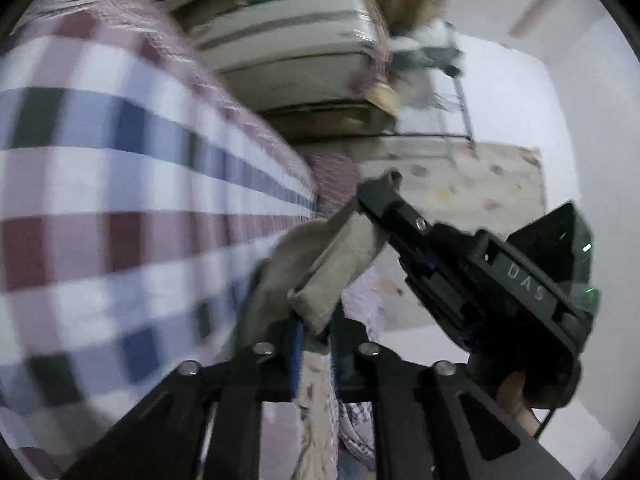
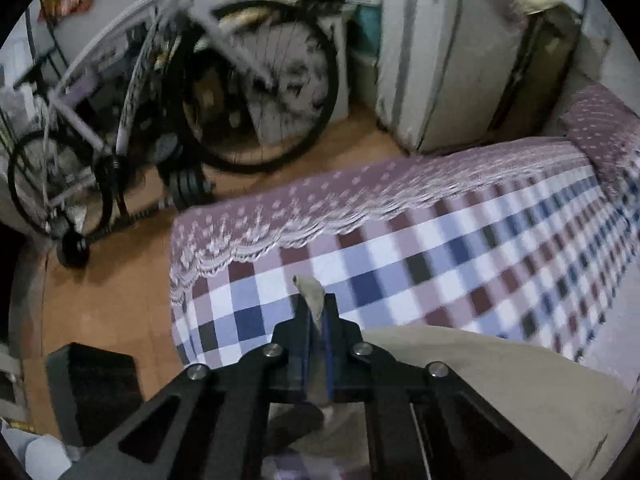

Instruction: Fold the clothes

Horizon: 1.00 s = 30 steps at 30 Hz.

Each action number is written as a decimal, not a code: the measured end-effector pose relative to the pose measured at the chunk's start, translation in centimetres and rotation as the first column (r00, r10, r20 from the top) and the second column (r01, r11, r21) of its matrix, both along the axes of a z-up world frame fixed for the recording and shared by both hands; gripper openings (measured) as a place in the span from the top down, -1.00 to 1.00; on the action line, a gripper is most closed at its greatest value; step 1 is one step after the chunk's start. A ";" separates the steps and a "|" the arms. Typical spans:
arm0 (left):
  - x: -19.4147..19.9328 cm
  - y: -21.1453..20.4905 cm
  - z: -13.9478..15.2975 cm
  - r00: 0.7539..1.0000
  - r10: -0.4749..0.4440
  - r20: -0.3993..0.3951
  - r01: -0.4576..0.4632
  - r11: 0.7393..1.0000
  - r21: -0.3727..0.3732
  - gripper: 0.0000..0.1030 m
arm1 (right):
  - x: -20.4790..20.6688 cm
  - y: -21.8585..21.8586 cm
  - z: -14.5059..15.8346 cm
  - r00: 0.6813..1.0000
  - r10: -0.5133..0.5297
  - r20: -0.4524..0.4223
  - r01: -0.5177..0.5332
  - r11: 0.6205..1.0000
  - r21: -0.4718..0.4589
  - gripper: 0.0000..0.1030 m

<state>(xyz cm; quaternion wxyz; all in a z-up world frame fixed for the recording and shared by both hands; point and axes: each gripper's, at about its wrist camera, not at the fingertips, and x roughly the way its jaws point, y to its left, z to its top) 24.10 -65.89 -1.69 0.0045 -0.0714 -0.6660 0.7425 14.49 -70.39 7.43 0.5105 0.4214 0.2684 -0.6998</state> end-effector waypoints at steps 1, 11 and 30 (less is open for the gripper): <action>-0.2 0.3 0.6 1.000 -0.004 -0.017 0.004 1.000 -0.021 0.50 | -0.5 1.4 1.2 1.000 -0.023 -0.002 0.023 0.999 -0.036 0.92; -3.3 2.1 2.7 1.000 -0.018 -0.010 0.017 0.997 -0.077 -0.22 | -7.8 19.0 12.1 0.950 -0.312 -0.018 0.294 0.912 -0.286 0.92; -14.4 15.0 4.8 0.959 -0.228 0.167 0.269 0.917 -0.296 -0.22 | -21.5 55.9 16.0 0.655 -0.756 0.025 0.703 0.596 -0.389 0.93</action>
